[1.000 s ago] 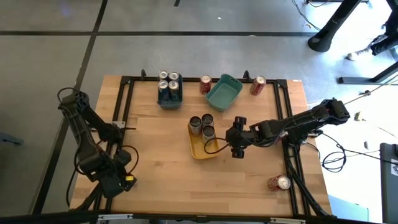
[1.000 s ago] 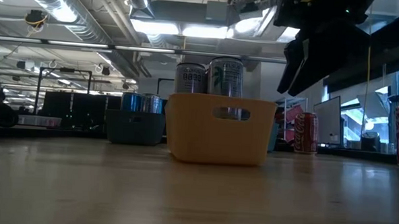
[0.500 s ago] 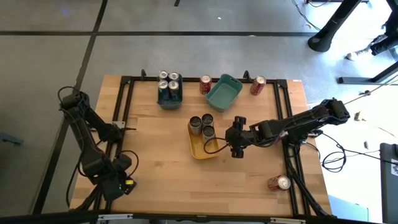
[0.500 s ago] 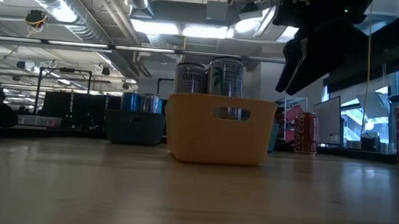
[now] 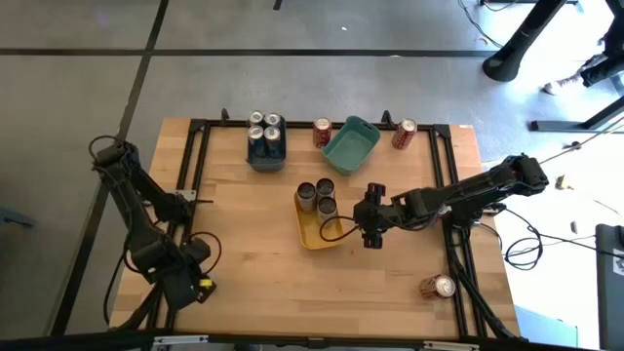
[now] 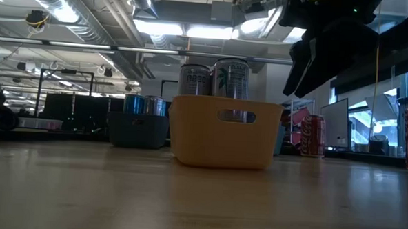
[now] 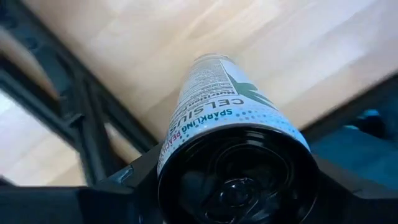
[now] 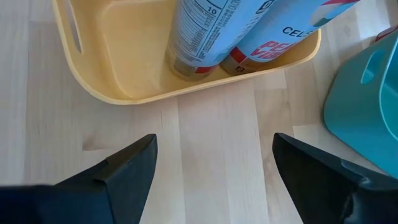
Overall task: Sort soda cans
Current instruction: Put the white pink soda can into the yellow bin
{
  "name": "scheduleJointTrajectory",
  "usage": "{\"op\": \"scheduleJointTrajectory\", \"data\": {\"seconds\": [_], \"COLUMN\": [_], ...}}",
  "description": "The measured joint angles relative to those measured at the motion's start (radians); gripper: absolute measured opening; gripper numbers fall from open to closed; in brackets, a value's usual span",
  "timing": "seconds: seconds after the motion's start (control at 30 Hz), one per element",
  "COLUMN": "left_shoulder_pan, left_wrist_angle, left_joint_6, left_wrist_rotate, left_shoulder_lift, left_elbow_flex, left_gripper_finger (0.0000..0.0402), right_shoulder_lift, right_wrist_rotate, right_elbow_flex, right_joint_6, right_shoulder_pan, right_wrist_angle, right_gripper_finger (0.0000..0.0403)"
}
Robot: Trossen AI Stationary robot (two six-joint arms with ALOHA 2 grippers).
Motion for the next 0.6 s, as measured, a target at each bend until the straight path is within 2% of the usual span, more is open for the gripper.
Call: {"op": "scheduleJointTrajectory", "data": {"seconds": [0.2,0.6], "left_shoulder_pan": [0.148,0.528], "left_wrist_angle": [-0.006,0.131], "left_joint_6": [0.200,0.838], "left_wrist_rotate": [-0.022,-0.057], "left_shoulder_lift": [-0.005,-0.005], "left_elbow_flex": [0.071,0.156], "left_gripper_finger": [0.0246,0.0246], "right_shoulder_lift": [0.000,0.000], "right_wrist_rotate": [-0.001,0.003], "right_elbow_flex": [0.000,0.000], "right_joint_6": [0.000,-0.030], "right_shoulder_pan": [0.000,0.000], "right_wrist_angle": [0.007,0.007], "right_gripper_finger": [0.0319,0.0319]}}
